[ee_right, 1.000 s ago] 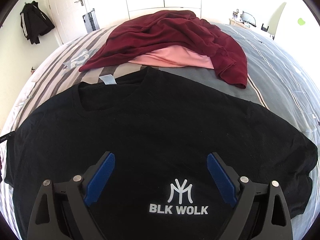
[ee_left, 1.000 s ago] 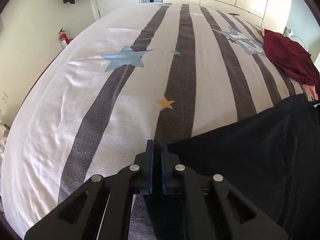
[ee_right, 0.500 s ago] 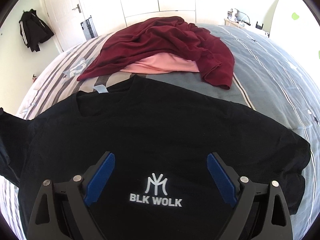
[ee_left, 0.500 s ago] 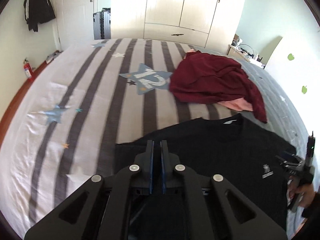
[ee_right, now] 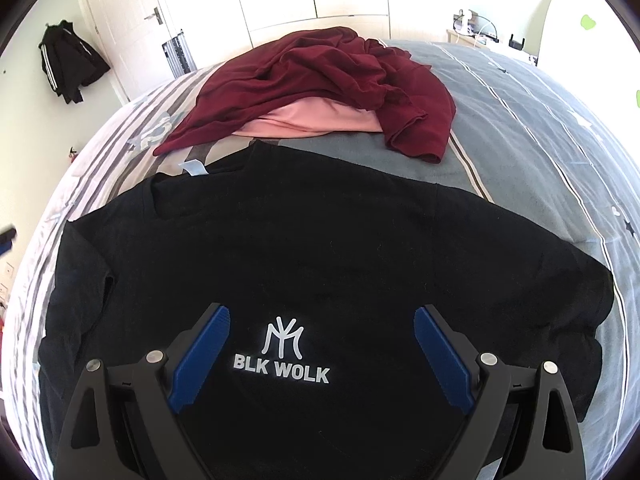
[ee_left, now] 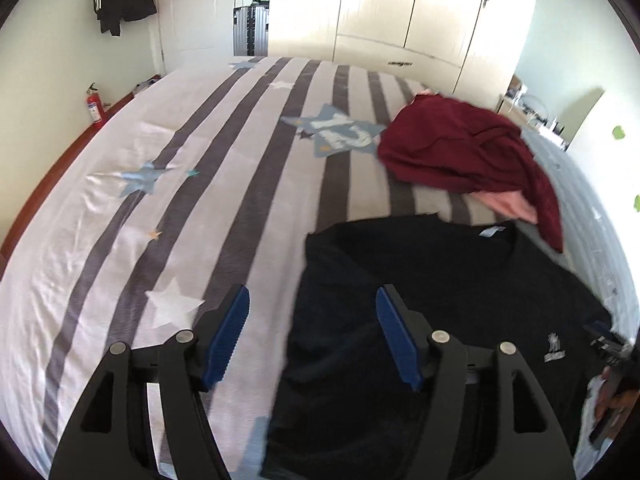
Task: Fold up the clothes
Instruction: 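Grasp the t-shirt hem with the left tool and smooth it flat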
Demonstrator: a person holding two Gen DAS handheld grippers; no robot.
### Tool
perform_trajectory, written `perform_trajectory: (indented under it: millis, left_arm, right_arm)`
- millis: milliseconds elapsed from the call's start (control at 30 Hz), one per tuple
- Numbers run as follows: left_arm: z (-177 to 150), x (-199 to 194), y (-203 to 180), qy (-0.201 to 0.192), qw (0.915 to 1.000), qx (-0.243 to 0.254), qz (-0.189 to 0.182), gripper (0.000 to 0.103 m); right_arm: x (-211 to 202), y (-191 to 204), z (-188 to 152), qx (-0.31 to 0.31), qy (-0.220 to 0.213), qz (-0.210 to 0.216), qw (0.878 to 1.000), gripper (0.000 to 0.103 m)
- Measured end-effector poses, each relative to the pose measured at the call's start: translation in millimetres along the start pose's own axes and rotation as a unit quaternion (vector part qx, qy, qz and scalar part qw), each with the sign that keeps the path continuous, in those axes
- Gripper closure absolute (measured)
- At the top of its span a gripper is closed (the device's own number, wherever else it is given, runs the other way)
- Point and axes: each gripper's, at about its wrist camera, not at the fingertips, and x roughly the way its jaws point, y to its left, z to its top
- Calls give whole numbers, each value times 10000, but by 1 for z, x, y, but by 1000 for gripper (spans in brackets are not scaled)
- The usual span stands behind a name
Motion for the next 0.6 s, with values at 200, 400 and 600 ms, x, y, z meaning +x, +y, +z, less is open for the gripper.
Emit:
perform_trajectory:
  millis: [200, 400, 600]
  left_arm:
    - [-37, 33, -4, 350, 9990, 244, -157, 65]
    - [-21, 66, -24, 131, 9981, 459, -398, 85]
    - [12, 120, -25, 220, 9979, 603, 92, 89]
  right_arm:
    - [5, 6, -6, -9, 38, 21, 10000, 11]
    - [9, 9, -10, -69, 29, -10, 10000, 11]
    - [18, 1, -12, -10, 81, -107, 9999, 11]
